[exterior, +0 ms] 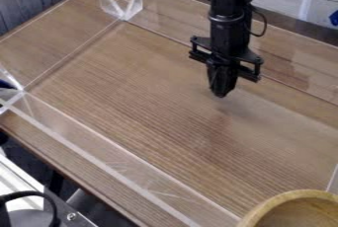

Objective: Remove the green block from inside the brown bowl and put it on the table

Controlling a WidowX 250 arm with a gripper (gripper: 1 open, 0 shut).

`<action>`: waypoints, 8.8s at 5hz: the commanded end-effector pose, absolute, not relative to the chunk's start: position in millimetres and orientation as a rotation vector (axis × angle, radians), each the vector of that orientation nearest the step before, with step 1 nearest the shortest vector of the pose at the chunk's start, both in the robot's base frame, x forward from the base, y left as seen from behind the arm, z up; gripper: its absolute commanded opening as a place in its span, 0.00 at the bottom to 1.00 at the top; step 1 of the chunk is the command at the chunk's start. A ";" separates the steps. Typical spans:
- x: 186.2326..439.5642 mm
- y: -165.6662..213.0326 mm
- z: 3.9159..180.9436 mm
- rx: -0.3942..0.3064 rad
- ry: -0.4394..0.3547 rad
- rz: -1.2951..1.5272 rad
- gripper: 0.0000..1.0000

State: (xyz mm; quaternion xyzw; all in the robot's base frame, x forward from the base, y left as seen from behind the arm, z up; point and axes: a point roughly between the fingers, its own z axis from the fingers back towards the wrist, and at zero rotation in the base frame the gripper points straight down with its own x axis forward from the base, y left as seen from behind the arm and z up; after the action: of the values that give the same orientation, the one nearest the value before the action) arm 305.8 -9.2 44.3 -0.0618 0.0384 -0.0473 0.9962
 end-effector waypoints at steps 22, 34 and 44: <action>288.6 99.3 69.9 -0.083 -0.032 -0.002 0.00; 287.3 91.1 41.0 -0.137 0.027 0.014 0.00; 294.0 92.9 72.5 -0.127 -0.006 0.022 0.00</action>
State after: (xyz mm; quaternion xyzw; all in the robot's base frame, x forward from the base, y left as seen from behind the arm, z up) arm 286.4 90.6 57.8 -0.0740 0.0226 0.0150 0.9969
